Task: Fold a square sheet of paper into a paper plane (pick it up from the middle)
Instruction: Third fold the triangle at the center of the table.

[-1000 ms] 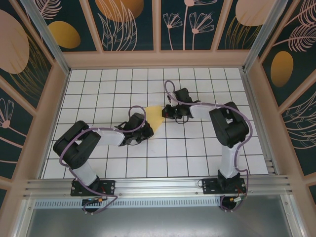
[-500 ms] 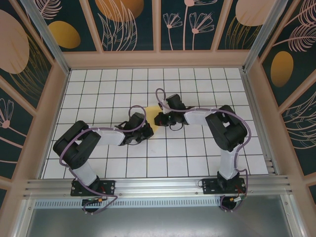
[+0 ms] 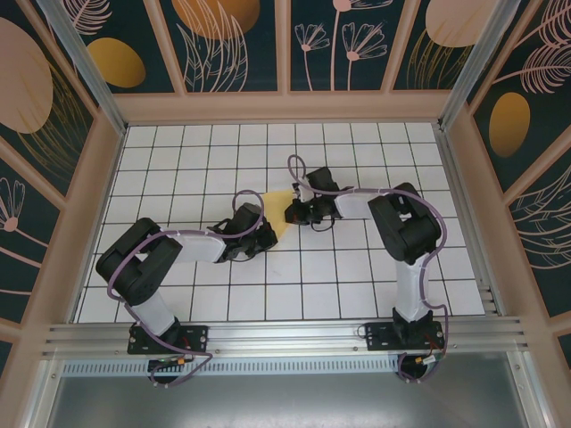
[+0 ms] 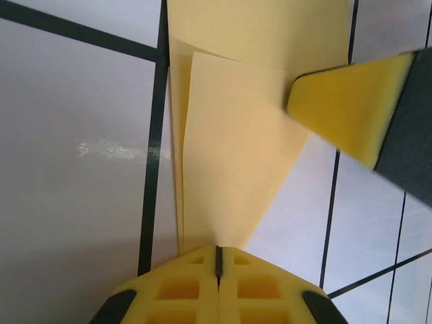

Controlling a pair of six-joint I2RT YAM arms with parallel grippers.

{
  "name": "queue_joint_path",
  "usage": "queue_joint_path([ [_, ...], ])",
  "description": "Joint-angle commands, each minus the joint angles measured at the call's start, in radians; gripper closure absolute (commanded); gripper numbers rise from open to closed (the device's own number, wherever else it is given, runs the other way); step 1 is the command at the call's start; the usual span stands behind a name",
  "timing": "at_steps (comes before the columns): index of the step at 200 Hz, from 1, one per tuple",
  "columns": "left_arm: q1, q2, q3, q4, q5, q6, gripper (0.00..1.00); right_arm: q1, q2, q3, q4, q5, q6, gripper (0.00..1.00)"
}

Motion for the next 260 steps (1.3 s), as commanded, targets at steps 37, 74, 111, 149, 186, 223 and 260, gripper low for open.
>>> queue_joint_path([
  [37, 0.003, 0.04, -0.027, -0.165, -0.04, 0.036, 1.0, -0.061, -0.093, -0.036, 0.017, 0.207, 0.047, 1.0],
  [74, 0.003, 0.033, -0.021, -0.168, -0.044, 0.044, 1.0, -0.043, -0.233, -0.125, 0.124, 0.119, 0.072, 1.0],
  [111, 0.003, 0.027, -0.008, -0.172, -0.049, 0.05, 1.0, 0.006, -0.187, -0.113, 0.114, 0.031, 0.079, 1.0],
  [149, 0.004, 0.018, -0.004, -0.177, -0.058, 0.055, 1.0, 0.06, -0.101, -0.077, 0.114, -0.032, 0.09, 1.0],
  [186, 0.003, 0.019, 0.011, -0.18, -0.059, 0.062, 1.0, 0.062, -0.042, -0.052, 0.072, -0.039, 0.085, 1.0],
  [223, 0.003, -0.025, 0.042, -0.172, -0.057, 0.08, 1.0, 0.062, -0.017, -0.048, 0.011, 0.025, 0.077, 1.0],
  [260, 0.004, -0.106, 0.013, -0.033, -0.059, 0.068, 1.0, 0.062, 0.0, -0.051, -0.017, 0.05, 0.079, 1.0],
])
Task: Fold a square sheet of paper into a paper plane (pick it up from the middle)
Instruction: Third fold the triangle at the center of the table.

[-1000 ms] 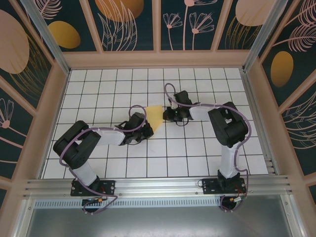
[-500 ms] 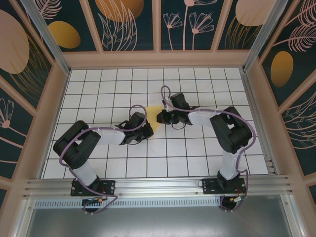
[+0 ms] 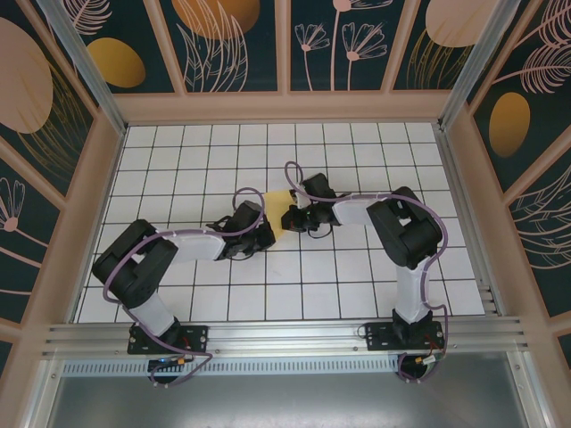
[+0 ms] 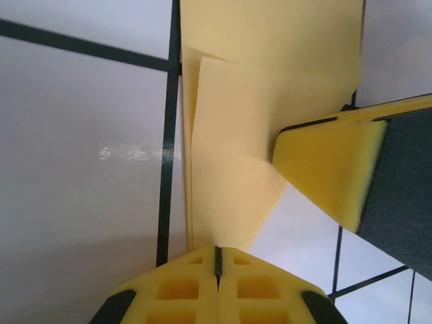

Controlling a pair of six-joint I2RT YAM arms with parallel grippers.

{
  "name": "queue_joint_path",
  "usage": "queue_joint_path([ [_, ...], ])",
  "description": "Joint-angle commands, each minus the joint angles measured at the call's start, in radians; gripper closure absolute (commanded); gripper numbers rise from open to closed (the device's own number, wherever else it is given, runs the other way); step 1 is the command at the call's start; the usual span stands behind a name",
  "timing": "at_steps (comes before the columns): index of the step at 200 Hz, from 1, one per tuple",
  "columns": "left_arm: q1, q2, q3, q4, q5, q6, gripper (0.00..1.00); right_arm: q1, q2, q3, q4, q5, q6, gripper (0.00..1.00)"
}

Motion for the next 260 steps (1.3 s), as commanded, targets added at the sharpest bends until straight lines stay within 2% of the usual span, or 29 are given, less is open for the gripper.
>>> queue_joint_path([
  [1, 0.004, -0.072, -0.023, 0.062, -0.029, 0.009, 1.0, -0.002, 0.037, 0.012, -0.061, 0.052, -0.001, 1.0],
  [26, 0.003, -0.077, -0.047, 0.145, -0.024, 0.003, 0.99, -0.001, 0.044, 0.01, -0.06, 0.048, 0.006, 1.0],
  [111, 0.004, 0.095, 0.008, 0.178, 0.051, 0.009, 1.0, -0.004, 0.064, 0.017, -0.062, 0.037, 0.021, 1.0],
  [155, 0.003, 0.087, -0.068, 0.16, 0.079, 0.017, 1.0, -0.004, 0.082, 0.027, -0.08, 0.046, 0.023, 1.0],
  [207, 0.003, 0.067, -0.136, 0.102, 0.175, 0.094, 1.0, -0.009, 0.097, 0.03, -0.105, 0.067, 0.024, 1.0],
  [260, 0.003, 0.034, -0.158, 0.017, 0.168, 0.141, 1.0, -0.012, 0.106, 0.03, -0.108, 0.073, 0.029, 1.0],
])
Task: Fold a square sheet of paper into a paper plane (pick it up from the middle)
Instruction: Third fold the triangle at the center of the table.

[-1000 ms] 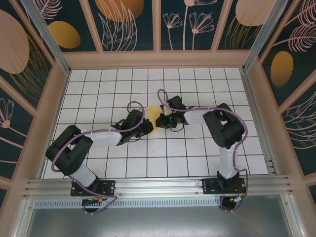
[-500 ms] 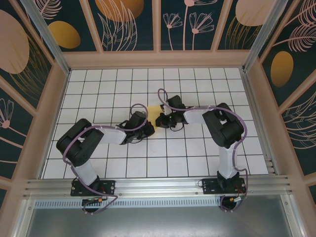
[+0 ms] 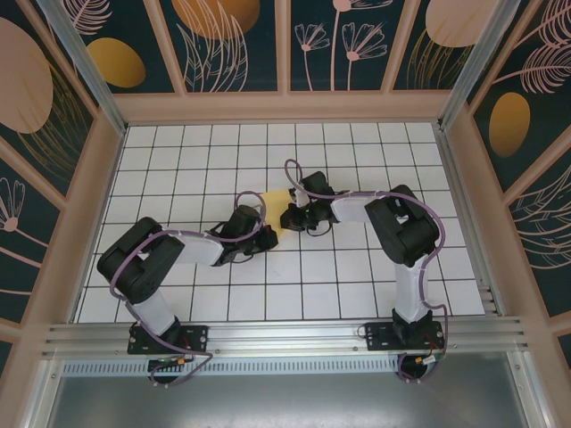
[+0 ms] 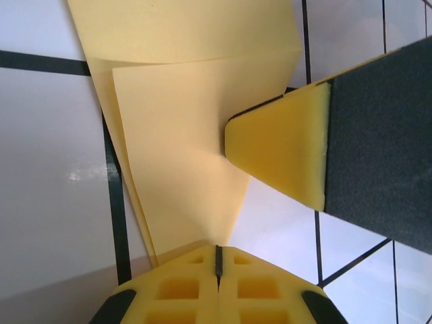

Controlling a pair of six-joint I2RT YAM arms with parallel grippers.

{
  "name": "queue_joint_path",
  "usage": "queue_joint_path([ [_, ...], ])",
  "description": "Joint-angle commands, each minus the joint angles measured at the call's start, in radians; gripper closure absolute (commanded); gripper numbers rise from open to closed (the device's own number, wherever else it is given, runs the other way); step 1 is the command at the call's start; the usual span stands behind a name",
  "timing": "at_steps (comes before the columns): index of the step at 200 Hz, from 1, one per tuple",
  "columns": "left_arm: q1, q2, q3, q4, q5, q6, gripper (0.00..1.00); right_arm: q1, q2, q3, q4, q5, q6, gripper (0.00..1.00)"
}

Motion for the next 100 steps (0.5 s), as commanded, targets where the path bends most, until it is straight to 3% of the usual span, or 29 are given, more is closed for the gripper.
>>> queue_joint_path([
  [1, -0.009, -0.018, -0.063, -0.217, 0.061, 0.043, 1.0, -0.007, 0.076, -0.009, -0.074, 0.099, 0.006, 1.0],
  [66, -0.009, -0.067, -0.087, -0.252, 0.061, 0.063, 1.0, -0.009, 0.084, -0.008, -0.08, 0.103, 0.01, 1.0],
  [100, -0.009, -0.097, -0.057, -0.299, 0.008, 0.077, 1.0, -0.009, 0.079, -0.008, -0.08, 0.1, 0.017, 1.0],
])
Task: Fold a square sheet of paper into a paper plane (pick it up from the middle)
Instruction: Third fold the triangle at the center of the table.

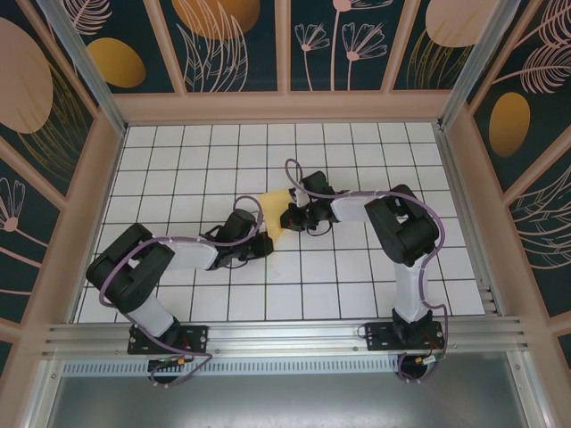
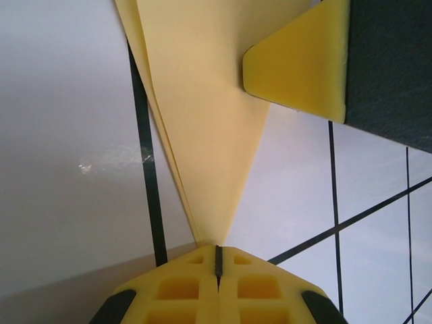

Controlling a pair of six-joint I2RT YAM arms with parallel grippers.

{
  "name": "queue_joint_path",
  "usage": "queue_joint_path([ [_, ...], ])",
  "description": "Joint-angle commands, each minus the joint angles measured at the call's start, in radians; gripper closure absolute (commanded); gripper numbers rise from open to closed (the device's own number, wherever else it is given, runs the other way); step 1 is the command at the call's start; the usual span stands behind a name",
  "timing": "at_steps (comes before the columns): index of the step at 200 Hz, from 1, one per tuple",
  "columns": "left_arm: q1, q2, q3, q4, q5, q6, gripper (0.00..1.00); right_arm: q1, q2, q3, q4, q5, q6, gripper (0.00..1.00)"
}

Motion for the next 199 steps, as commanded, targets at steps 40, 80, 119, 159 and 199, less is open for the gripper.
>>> queue_joint_path([
  [40, -0.009, -0.147, 0.019, -0.194, -0.155, 0.0, 1.0, 0.012, 0.023, -0.052, -0.061, 0.109, 0.142, 1.0],
  [80, -0.008, -0.218, -0.009, -0.075, -0.219, -0.066, 1.0, 0.037, -0.104, -0.092, 0.033, 0.027, 0.282, 1.0],
  [119, -0.009, -0.158, 0.002, 0.019, -0.153, -0.09, 1.0, 0.006, -0.149, 0.02, -0.055, 0.143, 0.174, 0.94],
  [159, -0.008, -0.125, 0.014, 0.046, -0.152, -0.098, 1.0, -0.007, 0.004, 0.183, -0.179, 0.241, 0.054, 0.9],
  [199, -0.008, -0.121, 0.017, 0.052, -0.143, -0.097, 1.0, -0.009, 0.14, 0.331, -0.278, 0.296, 0.006, 0.9],
])
